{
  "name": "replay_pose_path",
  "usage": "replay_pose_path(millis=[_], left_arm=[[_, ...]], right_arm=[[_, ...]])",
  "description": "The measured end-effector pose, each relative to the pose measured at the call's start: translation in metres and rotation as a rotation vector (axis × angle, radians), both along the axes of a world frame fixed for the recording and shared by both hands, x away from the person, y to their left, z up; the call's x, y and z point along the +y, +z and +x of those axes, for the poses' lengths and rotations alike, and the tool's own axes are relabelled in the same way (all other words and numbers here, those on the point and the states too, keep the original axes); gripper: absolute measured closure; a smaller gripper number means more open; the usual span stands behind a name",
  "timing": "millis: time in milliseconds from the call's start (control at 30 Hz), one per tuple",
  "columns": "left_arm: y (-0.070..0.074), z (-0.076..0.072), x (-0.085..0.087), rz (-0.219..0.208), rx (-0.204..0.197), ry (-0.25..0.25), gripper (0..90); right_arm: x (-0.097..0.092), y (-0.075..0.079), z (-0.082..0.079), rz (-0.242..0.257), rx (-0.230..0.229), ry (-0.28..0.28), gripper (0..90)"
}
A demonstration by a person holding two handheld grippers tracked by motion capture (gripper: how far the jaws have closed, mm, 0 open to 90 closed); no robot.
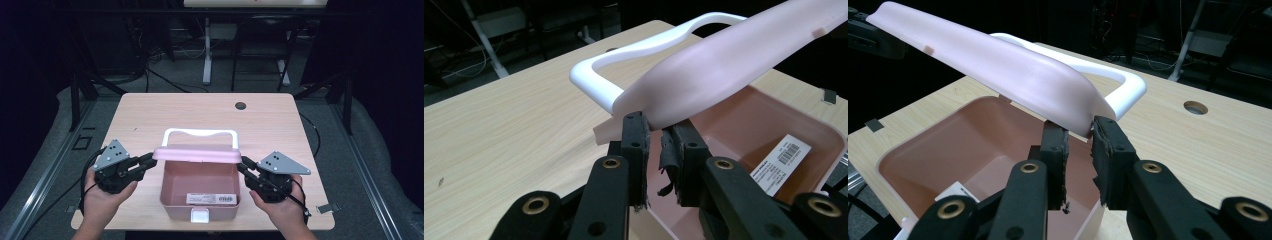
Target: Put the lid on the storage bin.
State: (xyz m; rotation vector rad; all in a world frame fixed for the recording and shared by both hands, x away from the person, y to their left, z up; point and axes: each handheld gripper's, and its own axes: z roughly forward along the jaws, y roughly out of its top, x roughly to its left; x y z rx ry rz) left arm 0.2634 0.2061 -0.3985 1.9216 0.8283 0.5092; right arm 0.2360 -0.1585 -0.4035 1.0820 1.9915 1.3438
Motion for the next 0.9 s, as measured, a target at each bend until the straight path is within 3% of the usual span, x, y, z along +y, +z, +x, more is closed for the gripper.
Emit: replay_pose_path(millis=[900], left_arm=[[-0.012, -0.012, 0.001, 0.004, 0.010, -0.016, 77.4]], right_arm=[[-0.004, -0.011, -0.010, 0.022, 0.022, 0.017, 74.2]])
